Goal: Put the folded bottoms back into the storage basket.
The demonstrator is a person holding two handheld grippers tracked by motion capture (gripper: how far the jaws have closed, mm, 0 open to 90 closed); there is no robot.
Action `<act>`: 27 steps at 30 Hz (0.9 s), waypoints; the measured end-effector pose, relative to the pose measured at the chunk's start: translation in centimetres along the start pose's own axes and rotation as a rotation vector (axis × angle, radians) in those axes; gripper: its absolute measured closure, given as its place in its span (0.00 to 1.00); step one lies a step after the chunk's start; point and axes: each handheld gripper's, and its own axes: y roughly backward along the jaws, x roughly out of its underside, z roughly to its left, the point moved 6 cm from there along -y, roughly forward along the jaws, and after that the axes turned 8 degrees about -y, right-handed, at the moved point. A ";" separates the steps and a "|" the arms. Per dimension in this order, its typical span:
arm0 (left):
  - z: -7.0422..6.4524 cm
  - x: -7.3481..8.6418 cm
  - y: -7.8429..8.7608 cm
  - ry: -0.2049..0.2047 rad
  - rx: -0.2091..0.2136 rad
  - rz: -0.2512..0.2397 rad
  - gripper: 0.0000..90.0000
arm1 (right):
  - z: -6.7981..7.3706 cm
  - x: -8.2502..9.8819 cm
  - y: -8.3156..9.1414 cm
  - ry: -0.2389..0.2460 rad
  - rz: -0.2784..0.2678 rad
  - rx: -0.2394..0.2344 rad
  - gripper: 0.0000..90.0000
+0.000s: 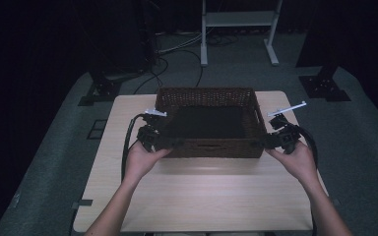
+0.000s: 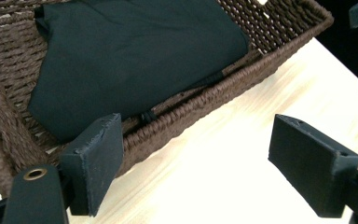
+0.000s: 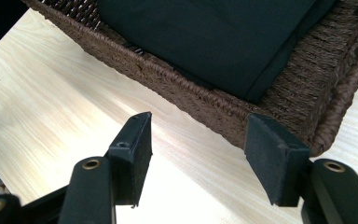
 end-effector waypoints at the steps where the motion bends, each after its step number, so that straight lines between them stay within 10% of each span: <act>1: -0.1 0.1 0.0 -0.001 0.002 -0.001 0.19 | 0.0 0.0 0.0 0.000 0.000 0.000 0.44; 27: -1.6 3.8 0.6 -0.003 0.014 -0.025 0.14 | -0.2 3.6 -0.2 -0.019 -0.020 -0.025 0.41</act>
